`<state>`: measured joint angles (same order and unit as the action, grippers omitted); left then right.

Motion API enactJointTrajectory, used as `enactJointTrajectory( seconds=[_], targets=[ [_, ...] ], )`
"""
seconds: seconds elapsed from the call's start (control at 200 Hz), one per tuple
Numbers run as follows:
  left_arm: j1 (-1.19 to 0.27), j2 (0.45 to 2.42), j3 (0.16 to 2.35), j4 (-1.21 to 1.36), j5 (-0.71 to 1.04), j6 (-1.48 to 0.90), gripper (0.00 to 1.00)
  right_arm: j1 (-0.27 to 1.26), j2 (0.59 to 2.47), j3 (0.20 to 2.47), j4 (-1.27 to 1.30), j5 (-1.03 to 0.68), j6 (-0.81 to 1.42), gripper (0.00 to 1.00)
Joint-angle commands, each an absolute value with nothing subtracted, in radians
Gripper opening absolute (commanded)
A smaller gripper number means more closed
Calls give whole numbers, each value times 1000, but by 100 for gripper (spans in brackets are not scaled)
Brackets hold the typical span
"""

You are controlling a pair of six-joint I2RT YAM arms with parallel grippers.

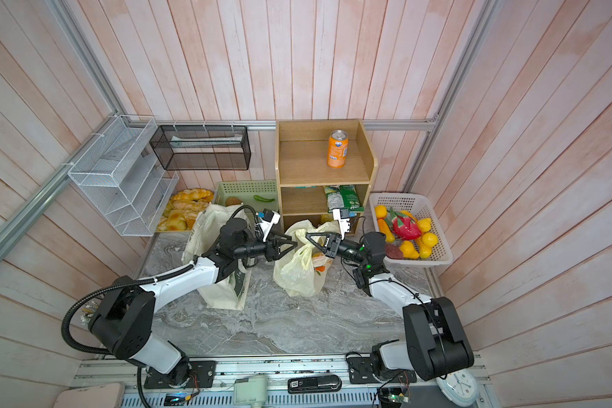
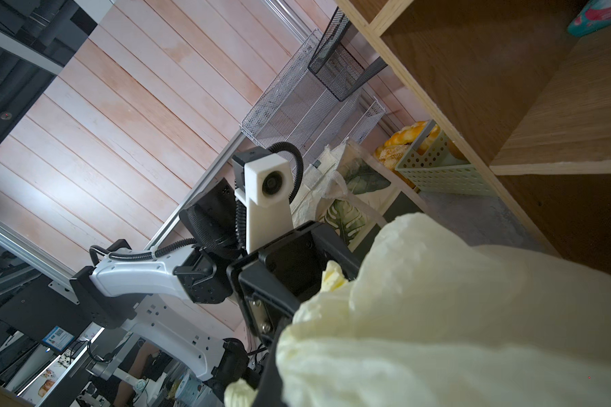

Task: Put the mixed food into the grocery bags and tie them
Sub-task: 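Hold the knotted bag top with both grippers above the bag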

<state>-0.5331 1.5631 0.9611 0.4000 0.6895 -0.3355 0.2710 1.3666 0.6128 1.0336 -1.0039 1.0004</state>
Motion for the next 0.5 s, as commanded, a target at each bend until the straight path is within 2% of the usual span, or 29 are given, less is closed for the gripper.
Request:
enactJointTrajectory(
  seconds=[0.0,0.275,0.495],
  targets=[
    [-498,1517,939,491,738,-414,60,267,1358,598,1022,-1040,949,0],
    [-501,1547,952,620,841,-568,62,267,1374,598,1022,-1043,944,0],
    [-536,1594,980,616,858,-580,62,267,1371,589,1041,-1043,953,0]
  ],
)
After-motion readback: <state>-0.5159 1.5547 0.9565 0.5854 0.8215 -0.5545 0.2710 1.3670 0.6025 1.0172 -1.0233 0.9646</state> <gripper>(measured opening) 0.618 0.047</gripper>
